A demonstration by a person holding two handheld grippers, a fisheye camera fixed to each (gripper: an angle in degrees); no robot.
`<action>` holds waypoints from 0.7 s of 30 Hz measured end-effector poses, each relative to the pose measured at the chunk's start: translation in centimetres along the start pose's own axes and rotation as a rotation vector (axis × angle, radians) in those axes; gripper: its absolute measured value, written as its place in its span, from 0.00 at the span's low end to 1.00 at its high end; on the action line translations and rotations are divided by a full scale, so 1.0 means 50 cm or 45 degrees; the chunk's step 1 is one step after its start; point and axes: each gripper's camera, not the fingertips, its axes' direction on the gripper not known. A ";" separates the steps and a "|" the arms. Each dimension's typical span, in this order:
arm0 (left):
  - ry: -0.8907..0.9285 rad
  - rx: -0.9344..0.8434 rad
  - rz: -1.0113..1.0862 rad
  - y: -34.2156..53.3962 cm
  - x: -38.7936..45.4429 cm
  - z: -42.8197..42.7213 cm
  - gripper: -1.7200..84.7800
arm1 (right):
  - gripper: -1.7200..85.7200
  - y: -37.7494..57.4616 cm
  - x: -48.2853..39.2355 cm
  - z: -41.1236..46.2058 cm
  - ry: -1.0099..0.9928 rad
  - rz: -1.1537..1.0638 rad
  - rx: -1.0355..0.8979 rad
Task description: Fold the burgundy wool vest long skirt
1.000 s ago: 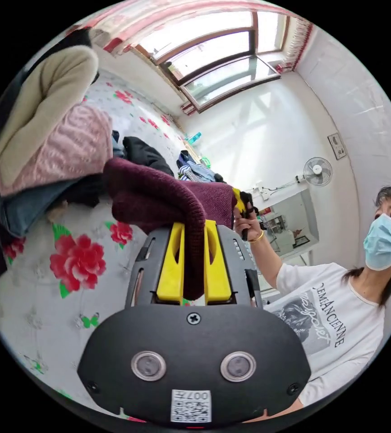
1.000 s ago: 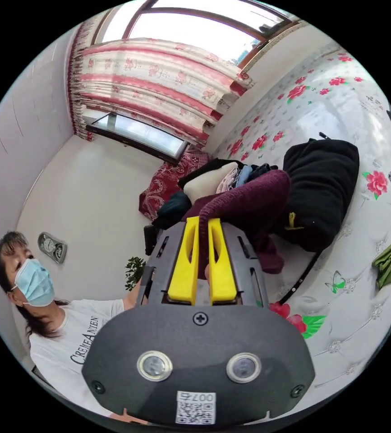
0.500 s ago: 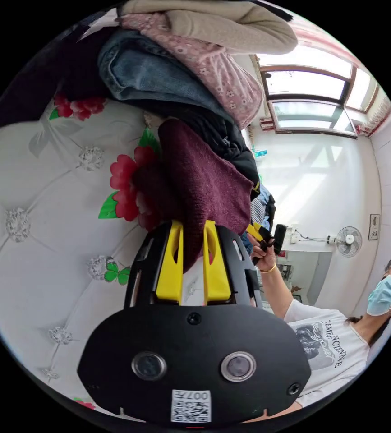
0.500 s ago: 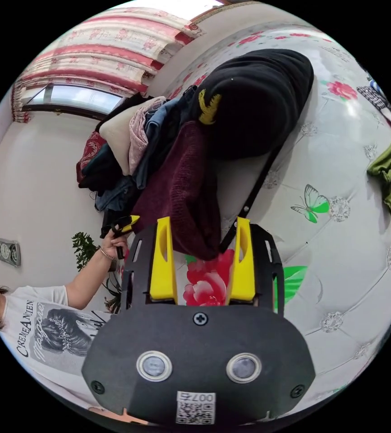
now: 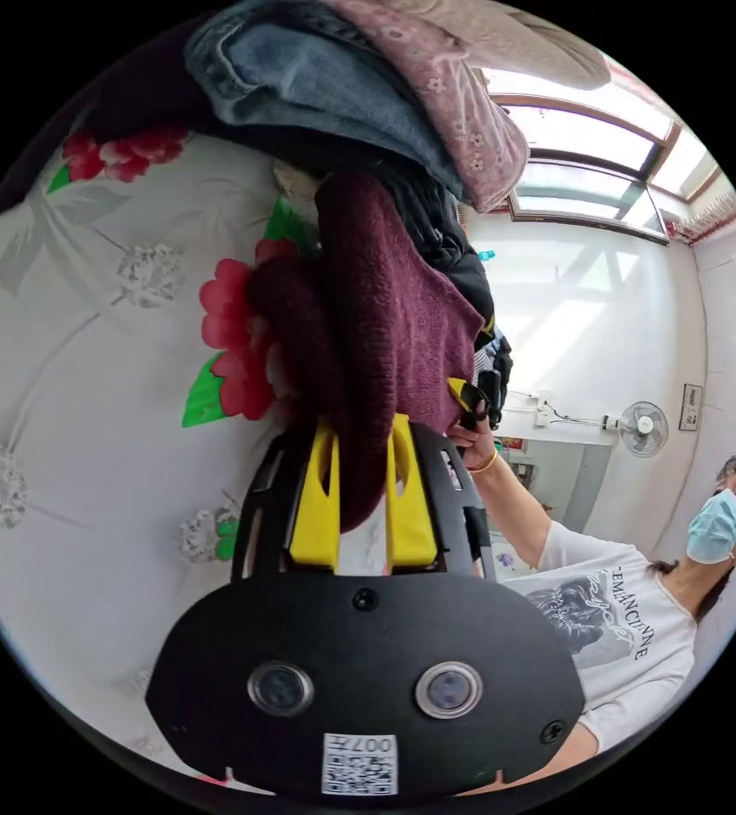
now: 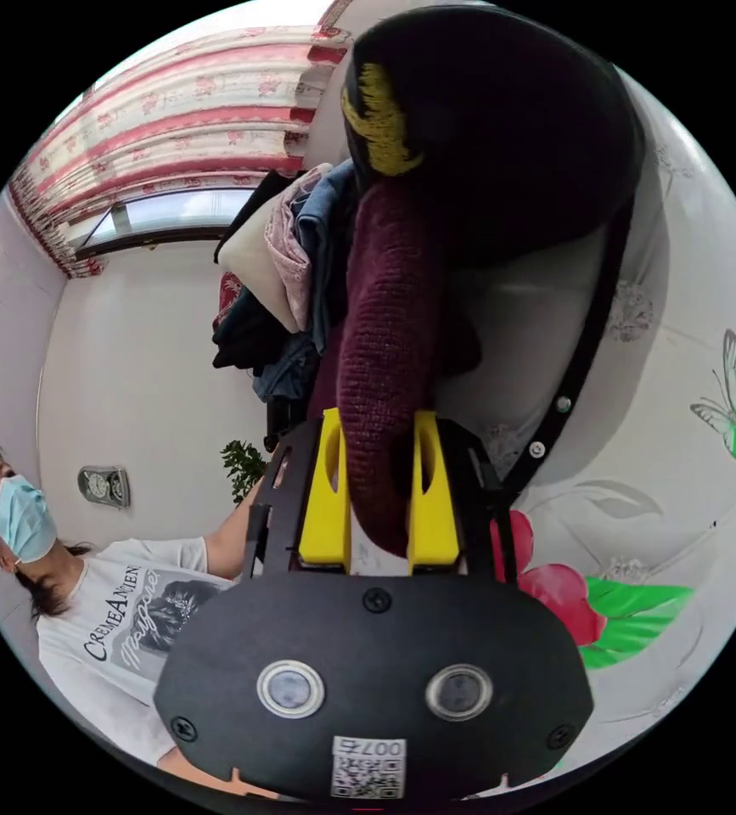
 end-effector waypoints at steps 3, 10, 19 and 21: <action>-0.045 -0.108 0.148 0.003 0.146 0.033 0.10 | 0.11 0.040 -0.069 -0.021 0.041 -0.067 -0.066; 0.007 -0.063 0.481 -0.123 0.518 0.070 0.11 | 0.10 0.024 -0.311 -0.165 0.151 -0.339 0.094; -0.419 0.100 0.234 -0.298 0.594 0.194 0.11 | 0.12 -0.100 -0.291 -0.177 0.674 -0.136 0.460; -0.576 0.045 0.294 -0.220 0.593 0.257 0.10 | 0.11 -0.054 -0.221 -0.156 0.658 -0.092 0.444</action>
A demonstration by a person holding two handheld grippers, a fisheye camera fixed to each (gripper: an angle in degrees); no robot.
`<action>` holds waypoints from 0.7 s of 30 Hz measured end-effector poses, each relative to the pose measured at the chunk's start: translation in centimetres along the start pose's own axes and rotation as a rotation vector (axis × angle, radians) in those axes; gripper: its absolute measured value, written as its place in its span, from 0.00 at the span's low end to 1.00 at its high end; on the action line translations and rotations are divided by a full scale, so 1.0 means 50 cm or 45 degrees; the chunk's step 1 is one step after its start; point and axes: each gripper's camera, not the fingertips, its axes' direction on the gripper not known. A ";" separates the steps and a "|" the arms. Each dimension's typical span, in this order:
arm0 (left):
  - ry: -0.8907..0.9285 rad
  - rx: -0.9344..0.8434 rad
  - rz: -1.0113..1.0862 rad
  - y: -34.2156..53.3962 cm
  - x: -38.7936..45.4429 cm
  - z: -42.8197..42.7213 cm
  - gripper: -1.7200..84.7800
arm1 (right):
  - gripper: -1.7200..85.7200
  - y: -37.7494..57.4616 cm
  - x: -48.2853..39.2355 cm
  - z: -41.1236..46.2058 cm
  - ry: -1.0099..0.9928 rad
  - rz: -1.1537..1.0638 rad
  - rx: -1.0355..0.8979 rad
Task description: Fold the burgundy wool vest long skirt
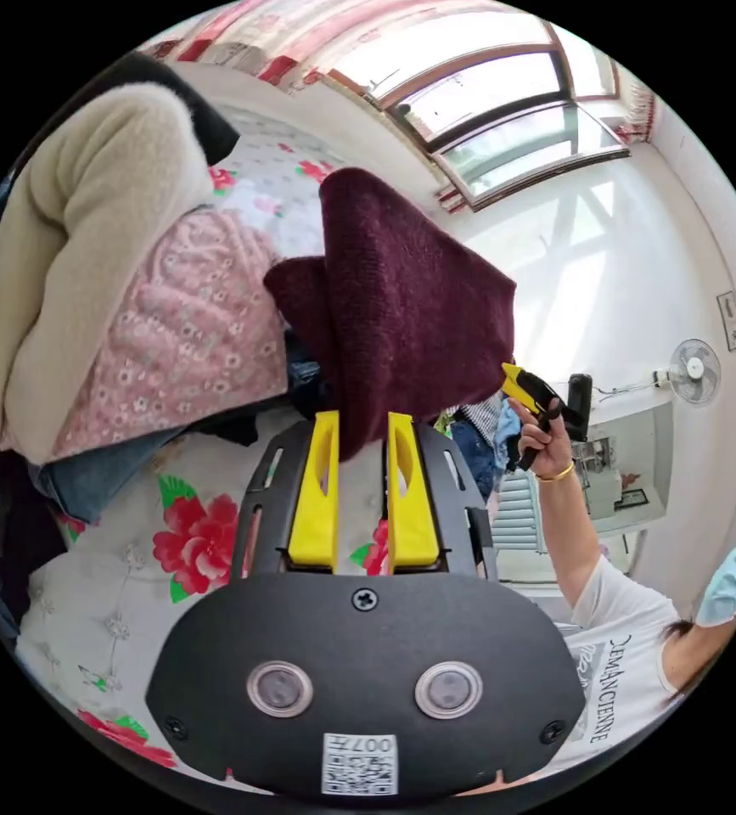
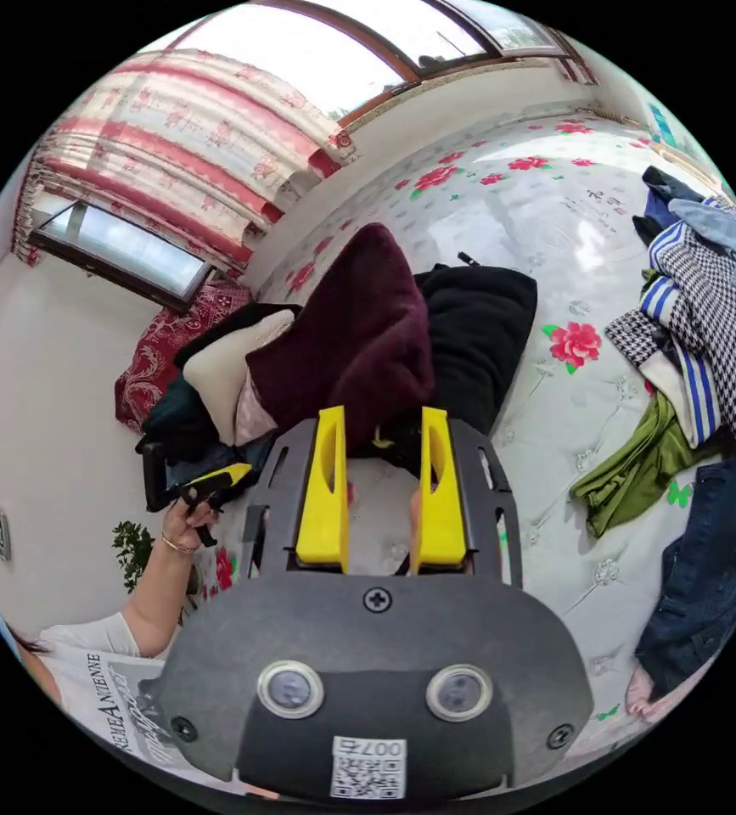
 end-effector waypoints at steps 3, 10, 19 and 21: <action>-0.263 -0.194 0.134 0.175 0.085 0.109 0.07 | 0.09 0.152 0.080 0.056 0.177 0.001 -0.106; -0.447 -0.546 0.216 0.489 0.331 0.296 0.01 | 0.06 0.400 0.076 0.133 0.684 -0.297 -0.182; -0.625 -0.702 0.392 0.462 0.530 0.365 0.01 | 0.12 0.402 0.198 -0.103 0.998 0.018 0.287; -0.613 -0.705 0.401 0.461 0.545 0.353 0.01 | 0.13 0.400 0.256 -0.196 1.168 0.118 0.364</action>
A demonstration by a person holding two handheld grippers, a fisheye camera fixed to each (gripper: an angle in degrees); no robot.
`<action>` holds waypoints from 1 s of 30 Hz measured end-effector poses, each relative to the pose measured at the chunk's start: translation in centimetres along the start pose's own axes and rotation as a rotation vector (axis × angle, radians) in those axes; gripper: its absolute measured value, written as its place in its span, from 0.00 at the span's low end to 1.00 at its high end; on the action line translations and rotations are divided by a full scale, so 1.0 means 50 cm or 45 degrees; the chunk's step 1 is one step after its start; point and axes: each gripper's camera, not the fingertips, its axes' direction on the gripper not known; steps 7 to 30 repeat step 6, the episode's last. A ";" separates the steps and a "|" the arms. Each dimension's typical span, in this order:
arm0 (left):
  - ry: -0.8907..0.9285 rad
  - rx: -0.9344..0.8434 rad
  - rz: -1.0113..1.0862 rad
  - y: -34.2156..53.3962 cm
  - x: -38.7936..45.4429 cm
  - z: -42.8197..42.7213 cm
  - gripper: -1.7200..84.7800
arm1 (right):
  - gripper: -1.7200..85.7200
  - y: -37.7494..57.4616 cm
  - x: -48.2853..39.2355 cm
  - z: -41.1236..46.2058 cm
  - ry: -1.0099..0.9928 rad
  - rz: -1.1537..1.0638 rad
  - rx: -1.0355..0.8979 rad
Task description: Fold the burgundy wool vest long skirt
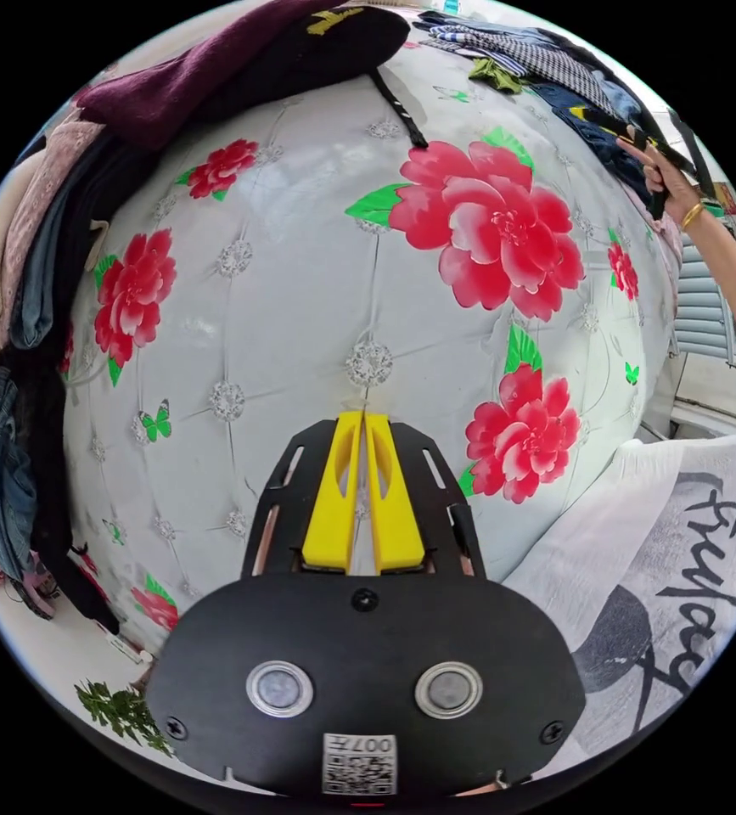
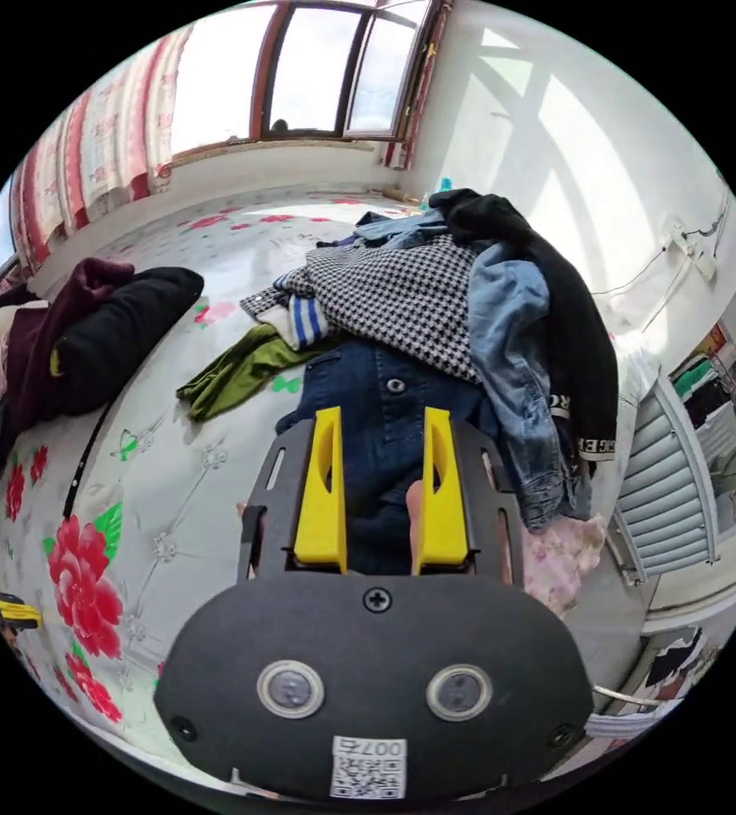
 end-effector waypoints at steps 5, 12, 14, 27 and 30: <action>-0.077 0.011 0.008 0.022 0.038 -0.050 0.01 | 0.12 -0.056 0.259 -0.002 0.338 0.305 -0.057; -0.127 -0.002 0.029 0.026 0.055 -0.063 0.01 | 0.11 -0.060 0.302 0.004 0.364 0.358 -0.094; -0.127 -0.002 0.029 0.026 0.055 -0.063 0.01 | 0.11 -0.060 0.302 0.004 0.364 0.358 -0.094; -0.127 -0.002 0.029 0.026 0.055 -0.063 0.01 | 0.11 -0.060 0.302 0.004 0.364 0.358 -0.094; -0.127 -0.002 0.029 0.026 0.055 -0.063 0.01 | 0.11 -0.060 0.302 0.004 0.364 0.358 -0.094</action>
